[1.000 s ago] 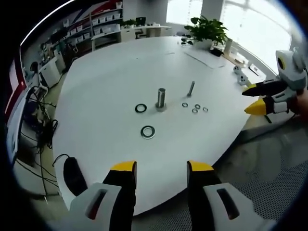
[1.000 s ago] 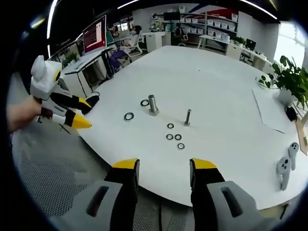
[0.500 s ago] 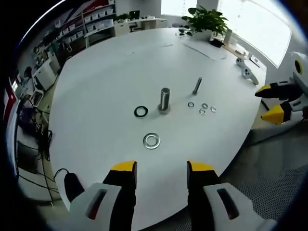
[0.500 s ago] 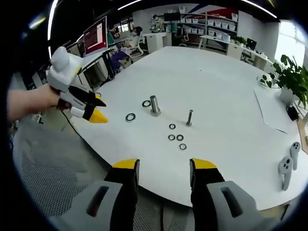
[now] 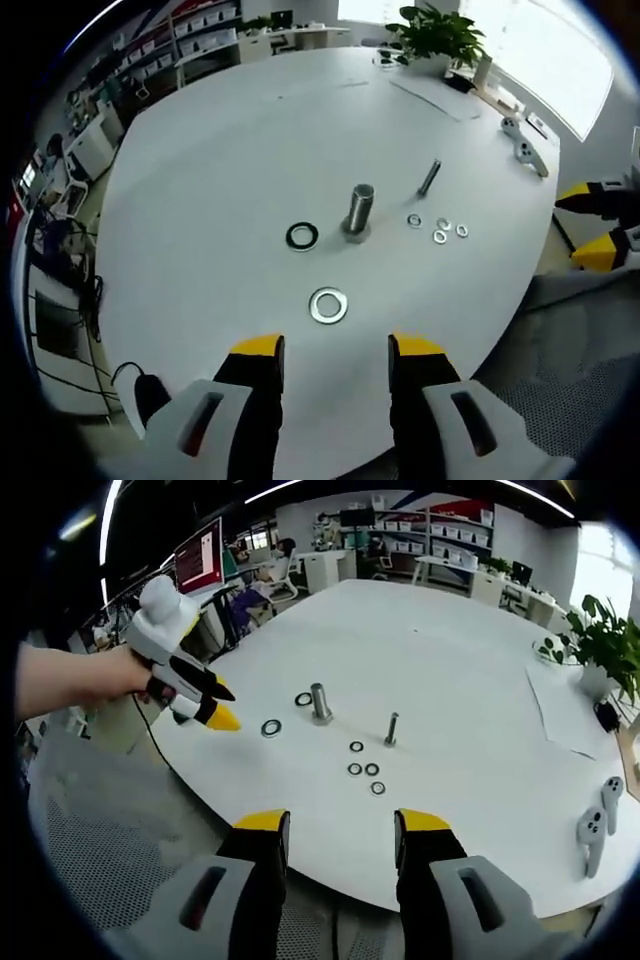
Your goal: Place the washer onto the threaded stud by aligning its center hole with the stud, sliding it down to the base, and recovering from edge contact or off-axis alignment until the washer reaches the visible bottom stop.
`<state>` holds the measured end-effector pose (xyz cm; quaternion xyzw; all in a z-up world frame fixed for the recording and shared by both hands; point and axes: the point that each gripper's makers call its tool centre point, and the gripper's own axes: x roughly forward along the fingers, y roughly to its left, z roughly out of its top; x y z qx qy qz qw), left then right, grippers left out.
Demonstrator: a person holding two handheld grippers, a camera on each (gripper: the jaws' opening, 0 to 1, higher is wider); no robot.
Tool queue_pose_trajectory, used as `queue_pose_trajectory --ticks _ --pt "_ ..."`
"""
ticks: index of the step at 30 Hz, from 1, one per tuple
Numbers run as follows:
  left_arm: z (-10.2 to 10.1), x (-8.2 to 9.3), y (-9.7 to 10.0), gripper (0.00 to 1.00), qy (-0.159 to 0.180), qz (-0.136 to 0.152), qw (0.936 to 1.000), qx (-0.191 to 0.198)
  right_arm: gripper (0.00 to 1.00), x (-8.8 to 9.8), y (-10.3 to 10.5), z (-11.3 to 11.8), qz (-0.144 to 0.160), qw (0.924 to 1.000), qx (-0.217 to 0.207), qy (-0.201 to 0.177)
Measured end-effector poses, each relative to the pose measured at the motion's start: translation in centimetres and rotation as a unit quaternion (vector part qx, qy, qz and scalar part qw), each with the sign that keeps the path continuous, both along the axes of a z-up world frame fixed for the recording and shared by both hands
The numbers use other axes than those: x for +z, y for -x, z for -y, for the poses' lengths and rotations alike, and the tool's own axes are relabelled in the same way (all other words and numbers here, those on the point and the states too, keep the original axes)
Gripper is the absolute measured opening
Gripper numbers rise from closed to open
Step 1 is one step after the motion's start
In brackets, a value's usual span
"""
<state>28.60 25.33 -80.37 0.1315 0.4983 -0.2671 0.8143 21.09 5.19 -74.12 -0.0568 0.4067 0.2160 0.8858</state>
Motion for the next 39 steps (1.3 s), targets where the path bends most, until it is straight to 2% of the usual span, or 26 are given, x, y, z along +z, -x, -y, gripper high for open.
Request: queue_pose_trajectory --ticks 4,9,19,24,32,39 --pt "0.3 -0.1 -0.4 0.4 0.003 -0.003 1.0 0.001 0.44 0.0 -0.3 0.7 0.004 0.9997 0.012 0.019" --pt "0.8 -0.5 -0.7 0.4 0.001 -0.006 1.0 -0.003 0.45 0.0 -0.6 1.6 0.001 1.0 -0.001 0.003" --pt "1.5 -2.0 -1.1 0.4 -0.011 -0.016 0.9998 -0.012 0.45 0.1 -0.9 1.3 0.006 0.9999 0.011 -0.004" --pt "1.1 -3.3 -1.6 0.4 -0.031 -0.03 0.999 -0.016 0.44 0.1 -0.9 1.2 0.008 0.9998 0.021 0.0" --pt "1.4 -4.0 -2.2 0.4 -0.033 -0.042 0.9985 -0.012 0.44 -0.1 -0.9 1.6 0.003 0.9998 0.011 -0.013" --pt "1.6 -5.5 -2.6 0.4 -0.053 -0.056 0.9967 -0.026 0.44 -0.6 -0.9 1.4 -0.003 0.9997 0.009 -0.021"
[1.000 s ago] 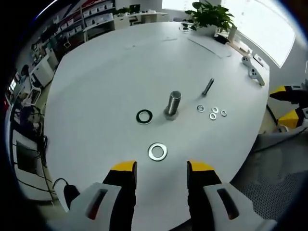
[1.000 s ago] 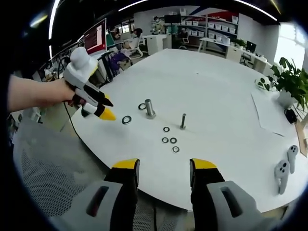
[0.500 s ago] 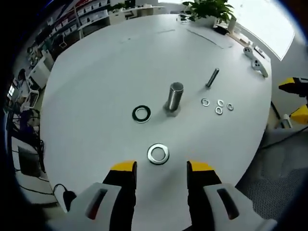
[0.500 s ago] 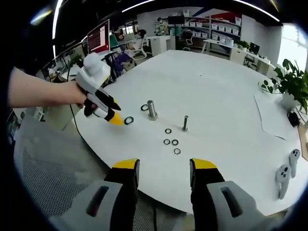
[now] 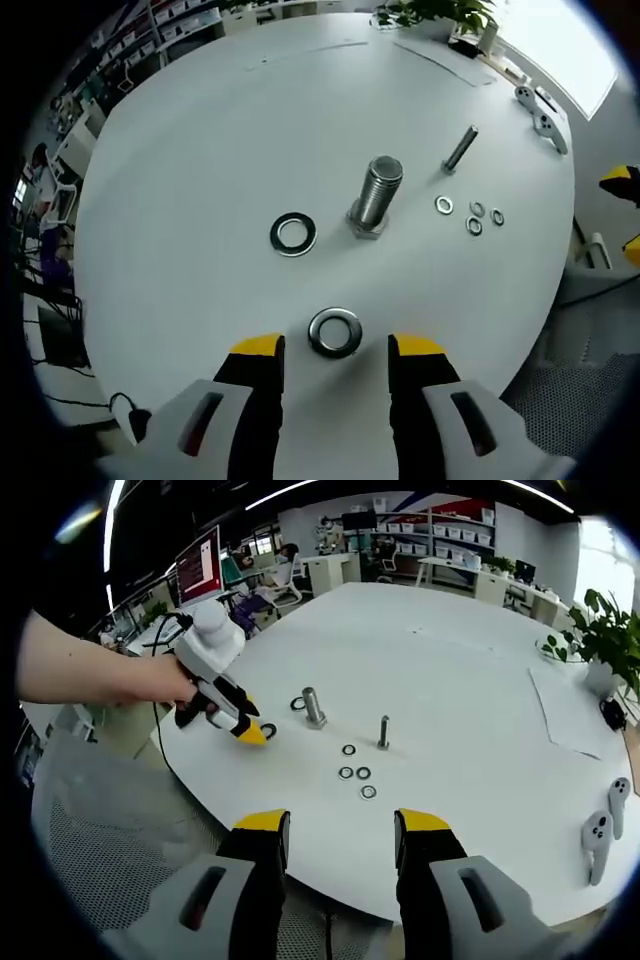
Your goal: Place the washer onto the threaded stud by aligning its center hole with the stud, sliding it down to the base, and recovering from edge contact or off-axis alignment until the washer reaches the visible bottom stop.
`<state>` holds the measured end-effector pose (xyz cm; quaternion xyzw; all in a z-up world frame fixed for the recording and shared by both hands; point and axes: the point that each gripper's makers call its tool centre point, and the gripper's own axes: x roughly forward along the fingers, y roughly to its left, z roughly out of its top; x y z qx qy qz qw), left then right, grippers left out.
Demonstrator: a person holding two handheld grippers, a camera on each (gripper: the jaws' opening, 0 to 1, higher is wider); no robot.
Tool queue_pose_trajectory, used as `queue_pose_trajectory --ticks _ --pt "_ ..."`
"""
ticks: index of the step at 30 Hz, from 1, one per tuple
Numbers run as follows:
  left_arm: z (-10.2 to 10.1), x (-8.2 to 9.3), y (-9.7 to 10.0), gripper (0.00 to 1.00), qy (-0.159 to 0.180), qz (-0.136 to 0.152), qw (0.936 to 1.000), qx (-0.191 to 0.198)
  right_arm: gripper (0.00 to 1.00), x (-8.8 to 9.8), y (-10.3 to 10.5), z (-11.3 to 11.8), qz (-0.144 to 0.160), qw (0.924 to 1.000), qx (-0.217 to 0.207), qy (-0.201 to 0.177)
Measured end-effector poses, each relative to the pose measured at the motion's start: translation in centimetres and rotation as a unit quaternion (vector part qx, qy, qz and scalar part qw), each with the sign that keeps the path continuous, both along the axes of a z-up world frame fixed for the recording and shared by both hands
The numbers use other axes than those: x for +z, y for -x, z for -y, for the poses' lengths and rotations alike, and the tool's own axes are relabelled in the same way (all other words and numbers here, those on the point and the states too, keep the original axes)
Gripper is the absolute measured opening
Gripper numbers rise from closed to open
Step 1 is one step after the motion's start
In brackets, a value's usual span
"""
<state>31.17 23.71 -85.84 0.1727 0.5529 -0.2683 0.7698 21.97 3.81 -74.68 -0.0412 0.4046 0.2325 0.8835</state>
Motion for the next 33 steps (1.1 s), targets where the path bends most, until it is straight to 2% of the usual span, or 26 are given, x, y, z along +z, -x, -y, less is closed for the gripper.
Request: queue_pose_trajectory --ticks 7,10,12,17,20,24,26,33 --pt "-0.6 -0.7 -0.5 0.37 -0.024 -0.008 0.9996 -0.013 0.44 0.1 -0.1 0.0 0.003 1.0 -0.001 -0.001" --pt "-0.1 -0.6 -0.3 0.37 -0.022 -0.013 0.9995 -0.018 0.44 0.1 -0.1 0.1 0.004 1.0 -0.005 -0.003" --pt "0.0 -0.8 -0.4 0.36 -0.031 -0.006 0.9988 -0.038 0.44 0.1 -0.1 0.1 0.004 1.0 -0.007 -0.004" --pt "0.1 -0.8 -0.4 0.32 -0.039 -0.018 0.9984 -0.036 0.44 0.0 -0.1 0.1 0.002 1.0 -0.006 -0.003" --pt "0.7 -0.8 0.1 0.26 -0.05 -0.027 0.9964 -0.063 0.44 0.1 -0.2 0.1 0.004 0.9999 -0.009 -0.005" --pt "0.7 -0.8 0.0 0.24 -0.054 -0.037 0.9961 -0.059 0.44 0.2 -0.2 0.1 0.003 0.9999 -0.012 -0.01" --pt "0.5 -0.7 0.5 0.22 -0.071 -0.055 0.9923 -0.085 0.44 0.2 -0.2 0.1 0.004 0.9998 -0.013 -0.011" --pt "0.6 -0.8 0.5 0.22 -0.077 -0.058 0.9903 -0.1 0.44 0.3 -0.2 0.3 0.005 0.9998 -0.017 -0.012"
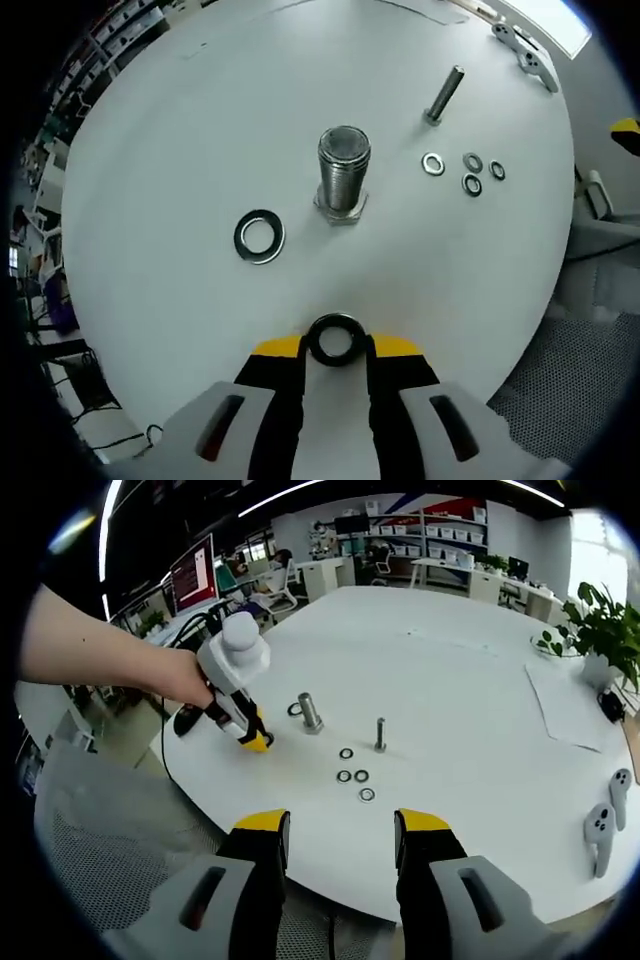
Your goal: Place the washer onto the threaded stud by aligning its center hole with the stud, sliding it down to the base, and recovering from edge contact or off-axis alignment until the washer reaches the visible bottom stop.
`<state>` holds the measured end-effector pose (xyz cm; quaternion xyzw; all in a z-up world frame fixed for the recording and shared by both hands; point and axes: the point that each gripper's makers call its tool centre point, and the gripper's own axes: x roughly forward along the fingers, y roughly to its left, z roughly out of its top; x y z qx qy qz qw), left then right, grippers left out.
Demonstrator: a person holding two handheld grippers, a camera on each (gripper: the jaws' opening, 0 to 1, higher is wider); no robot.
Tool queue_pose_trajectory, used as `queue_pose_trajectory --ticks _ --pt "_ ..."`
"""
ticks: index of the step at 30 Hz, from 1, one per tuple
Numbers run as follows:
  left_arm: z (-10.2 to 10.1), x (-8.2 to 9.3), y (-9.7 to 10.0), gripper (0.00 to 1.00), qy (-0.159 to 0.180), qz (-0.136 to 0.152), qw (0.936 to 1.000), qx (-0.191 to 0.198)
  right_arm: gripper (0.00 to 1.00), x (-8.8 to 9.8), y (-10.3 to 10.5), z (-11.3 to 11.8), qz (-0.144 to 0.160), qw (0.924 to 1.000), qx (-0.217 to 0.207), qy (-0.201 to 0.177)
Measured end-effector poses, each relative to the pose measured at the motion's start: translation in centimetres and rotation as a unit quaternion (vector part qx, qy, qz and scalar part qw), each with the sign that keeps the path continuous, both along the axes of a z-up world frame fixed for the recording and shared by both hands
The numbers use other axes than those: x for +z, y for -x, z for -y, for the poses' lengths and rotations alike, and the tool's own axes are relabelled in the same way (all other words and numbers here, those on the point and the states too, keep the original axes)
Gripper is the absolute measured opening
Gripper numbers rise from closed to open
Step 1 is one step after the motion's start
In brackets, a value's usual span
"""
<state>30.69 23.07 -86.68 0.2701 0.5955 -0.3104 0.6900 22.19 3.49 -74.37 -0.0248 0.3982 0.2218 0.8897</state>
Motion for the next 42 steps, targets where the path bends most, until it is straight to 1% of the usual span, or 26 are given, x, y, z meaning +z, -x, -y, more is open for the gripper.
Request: queue_pose_trajectory --ticks 2,3,4,5,13,16,20,27,29,31,35,42 --pt "-0.08 0.03 0.11 0.22 0.003 0.0 0.9999 -0.011 0.44 0.03 0.0 -0.01 0.0 1.0 0.0 -0.001" --pt "-0.1 -0.03 0.06 0.22 0.004 0.001 0.9994 -0.035 0.44 0.01 0.01 -0.02 0.0 1.0 0.0 -0.001" --pt "-0.16 -0.05 0.2 0.23 0.005 0.001 0.9989 -0.048 0.44 0.01 0.0 -0.02 0.0 1.0 0.0 -0.001" --pt "-0.19 -0.07 0.33 0.23 0.005 0.0 0.9987 -0.052 0.44 0.03 -0.01 -0.04 0.0 1.0 0.0 -0.001" --pt "-0.18 -0.05 0.24 0.23 0.0 0.001 0.9989 -0.047 0.44 -0.03 -0.01 -0.17 0.0 1.0 0.003 0.0" --pt "-0.34 -0.02 0.11 0.21 0.01 0.002 0.9994 -0.034 0.44 -0.05 0.0 -0.2 0.0 1.0 0.004 0.0" --pt "-0.38 -0.02 0.15 0.2 0.019 0.008 0.9991 -0.036 0.44 -0.06 0.0 -0.17 -0.001 1.0 0.003 0.0" --pt "-0.26 0.02 0.12 0.19 0.025 0.016 0.9991 -0.032 0.44 -0.15 0.03 -0.1 -0.005 1.0 -0.001 -0.005" --pt "-0.23 0.07 0.14 0.19 0.026 0.019 0.9992 -0.022 0.44 -0.09 0.03 -0.04 -0.006 0.9999 -0.004 -0.008" --pt "-0.21 0.1 0.19 0.19 0.027 0.022 0.9992 -0.02 0.44 -0.03 0.05 -0.05 -0.005 0.9999 -0.005 -0.01" --pt "-0.17 0.08 0.22 0.19 0.026 0.021 0.999 -0.031 0.44 -0.06 0.1 -0.1 -0.005 1.0 -0.002 -0.008" --pt "0.22 0.22 0.69 0.19 0.034 0.017 0.9987 -0.034 0.44 0.0 0.02 0.08 -0.004 1.0 -0.005 -0.007"
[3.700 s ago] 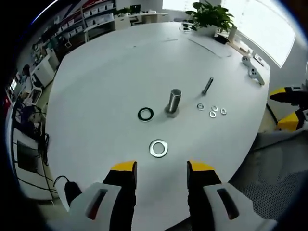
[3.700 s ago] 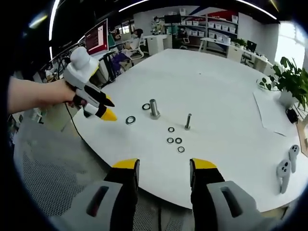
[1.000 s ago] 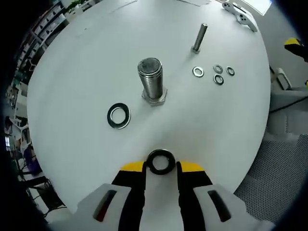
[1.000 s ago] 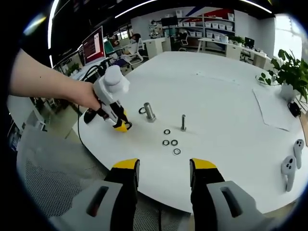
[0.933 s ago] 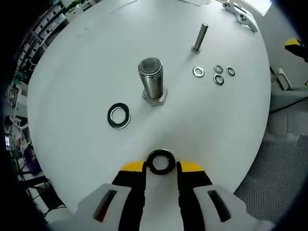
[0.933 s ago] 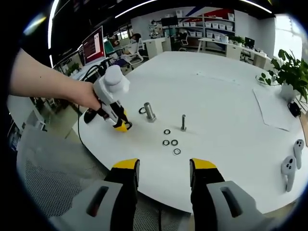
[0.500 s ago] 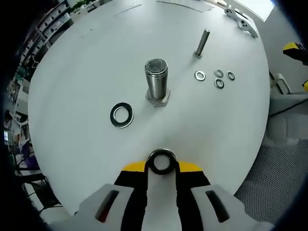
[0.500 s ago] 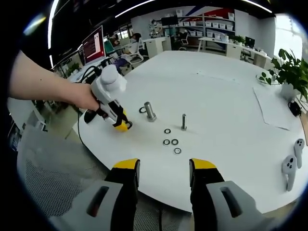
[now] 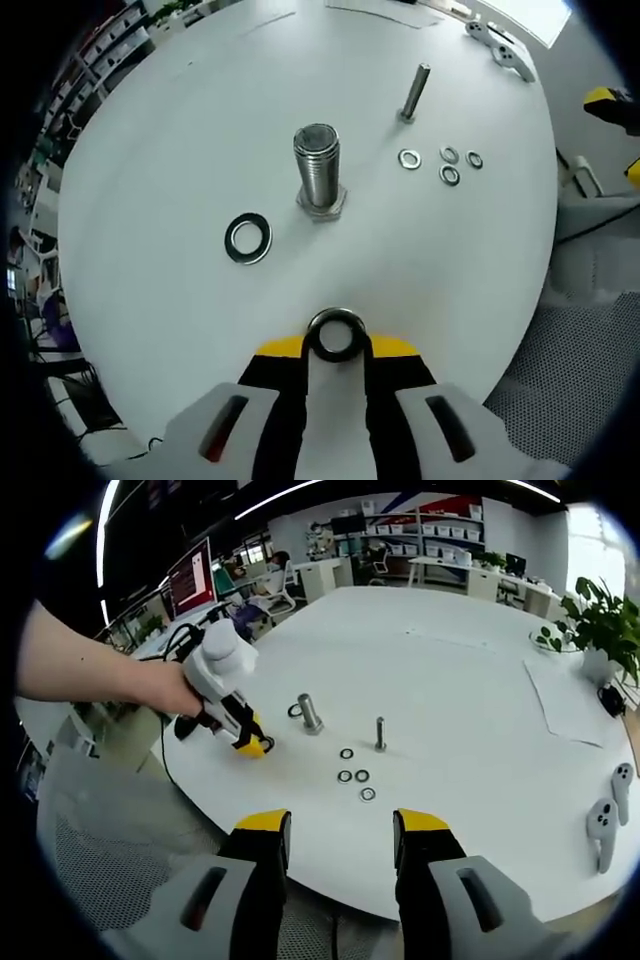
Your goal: Place the washer onto the threaded stud by aligning its center hole with the stud, sliding it down to the base, and recovering from edge contact or off-axis alignment until the washer reaches the visible bottom stop.
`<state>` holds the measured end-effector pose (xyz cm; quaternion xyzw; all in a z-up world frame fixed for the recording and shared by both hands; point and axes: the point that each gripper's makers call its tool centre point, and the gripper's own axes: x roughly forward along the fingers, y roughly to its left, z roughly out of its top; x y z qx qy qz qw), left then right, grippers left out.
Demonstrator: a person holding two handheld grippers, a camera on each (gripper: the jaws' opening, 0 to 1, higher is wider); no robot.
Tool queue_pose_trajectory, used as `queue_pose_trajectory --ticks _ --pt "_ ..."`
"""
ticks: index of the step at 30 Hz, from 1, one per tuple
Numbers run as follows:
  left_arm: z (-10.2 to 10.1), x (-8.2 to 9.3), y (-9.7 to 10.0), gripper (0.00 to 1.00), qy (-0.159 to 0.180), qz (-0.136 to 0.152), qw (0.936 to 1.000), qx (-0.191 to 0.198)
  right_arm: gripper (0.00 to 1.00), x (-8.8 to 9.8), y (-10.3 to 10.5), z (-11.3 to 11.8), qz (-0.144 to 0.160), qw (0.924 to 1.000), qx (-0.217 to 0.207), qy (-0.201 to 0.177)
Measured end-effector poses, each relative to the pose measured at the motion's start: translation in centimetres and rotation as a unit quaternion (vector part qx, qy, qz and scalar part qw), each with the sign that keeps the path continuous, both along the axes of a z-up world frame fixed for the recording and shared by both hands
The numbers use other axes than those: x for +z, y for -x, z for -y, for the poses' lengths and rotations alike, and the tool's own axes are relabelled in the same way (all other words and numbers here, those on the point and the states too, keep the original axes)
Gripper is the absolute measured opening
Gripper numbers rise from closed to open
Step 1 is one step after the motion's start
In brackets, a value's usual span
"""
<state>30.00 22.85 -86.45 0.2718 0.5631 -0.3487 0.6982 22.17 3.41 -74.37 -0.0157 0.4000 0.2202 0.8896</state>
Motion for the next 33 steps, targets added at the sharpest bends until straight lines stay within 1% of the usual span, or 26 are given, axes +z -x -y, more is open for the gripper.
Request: queue_pose_trajectory --ticks 2,5,8,13,18,23,27,33 --pt "0.5 0.5 0.2 0.19 0.007 0.004 1.0 -0.004 0.43 0.0 0.0 0.0 0.001 1.0 0.0 0.0" --pt "0.9 0.9 -0.1 0.19 0.013 0.005 0.9999 -0.009 0.43 0.0 0.0 -0.1 0.0 1.0 0.003 0.003" --pt "1.1 1.6 -0.5 0.19 0.015 0.01 0.9997 -0.016 0.43 0.0 0.0 -0.1 0.001 1.0 0.003 0.004" --pt "1.9 3.3 -1.7 0.19 0.026 0.028 0.9988 -0.031 0.43 0.0 0.0 0.0 0.001 1.0 0.002 0.005" --pt "2.8 5.7 -3.2 0.19 0.036 0.054 0.9967 -0.049 0.43 0.0 0.1 0.0 0.0 1.0 0.003 0.007" --pt "3.5 7.4 -4.5 0.19 0.046 0.066 0.9953 -0.055 0.43 0.0 0.0 0.0 0.001 1.0 0.002 0.006" --pt "4.1 8.0 -5.0 0.19 0.051 0.068 0.9947 -0.059 0.43 0.0 -0.1 0.0 0.002 1.0 0.002 0.006" --pt "5.5 7.7 -5.7 0.19 0.05 0.074 0.9934 -0.072 0.43 0.1 -0.1 0.0 0.005 1.0 0.002 0.006"
